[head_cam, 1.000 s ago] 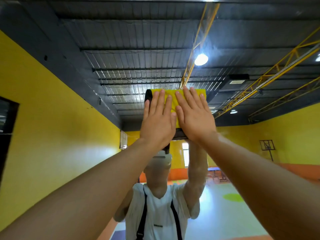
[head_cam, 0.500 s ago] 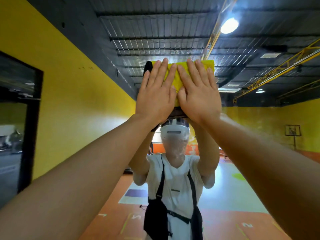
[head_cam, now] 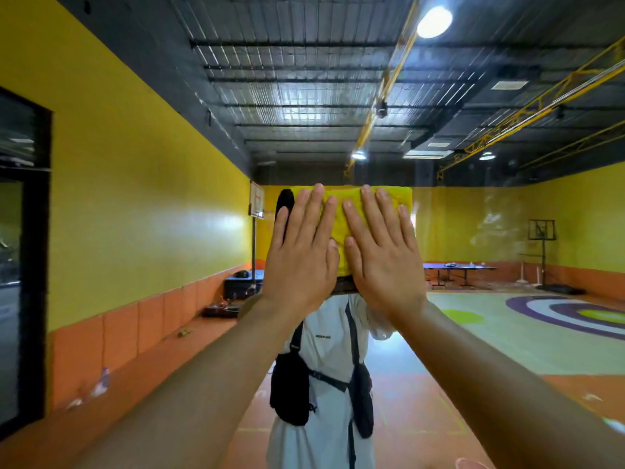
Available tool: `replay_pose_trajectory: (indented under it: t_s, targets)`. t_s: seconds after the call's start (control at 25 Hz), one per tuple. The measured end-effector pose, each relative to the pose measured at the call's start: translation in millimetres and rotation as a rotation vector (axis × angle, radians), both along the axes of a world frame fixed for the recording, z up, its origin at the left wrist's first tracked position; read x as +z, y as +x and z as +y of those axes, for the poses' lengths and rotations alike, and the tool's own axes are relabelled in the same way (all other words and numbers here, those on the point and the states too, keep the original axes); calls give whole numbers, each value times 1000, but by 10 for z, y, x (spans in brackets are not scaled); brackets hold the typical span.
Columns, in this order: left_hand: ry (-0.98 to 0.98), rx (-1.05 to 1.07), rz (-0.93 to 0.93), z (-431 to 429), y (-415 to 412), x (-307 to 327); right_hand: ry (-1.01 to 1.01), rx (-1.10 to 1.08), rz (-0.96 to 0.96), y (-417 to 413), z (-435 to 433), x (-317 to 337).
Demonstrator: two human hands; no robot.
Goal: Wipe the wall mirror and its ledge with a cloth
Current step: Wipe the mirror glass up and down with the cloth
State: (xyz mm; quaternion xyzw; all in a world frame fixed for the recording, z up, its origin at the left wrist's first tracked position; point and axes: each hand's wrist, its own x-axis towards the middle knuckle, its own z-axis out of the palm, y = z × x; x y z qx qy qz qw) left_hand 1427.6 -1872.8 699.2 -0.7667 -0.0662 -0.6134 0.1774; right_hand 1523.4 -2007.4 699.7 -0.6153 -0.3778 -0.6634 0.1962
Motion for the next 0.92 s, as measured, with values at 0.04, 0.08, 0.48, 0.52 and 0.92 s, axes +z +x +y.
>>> replay_pose_trajectory:
  t_s: [0.04, 0.08, 0.48, 0.52, 0.92]
  targets:
    - [6, 11, 17, -3, -18, -150, 0, -1, 8, -18, -4, -163]
    - [15, 22, 34, -1, -37, -311, -1, -5, 12, -42, -3, -337]
    - [10, -41, 56, -8, -63, -1891, -113, 30, 64, -74, -46, -1834]
    - [11, -40, 69, -9, -65, -2077, -128, 35, 71, -75, -55, -2012]
    - [-50, -116, 246, -9, -204, -4627, -287, -47, 214, -178, -148, -4615]
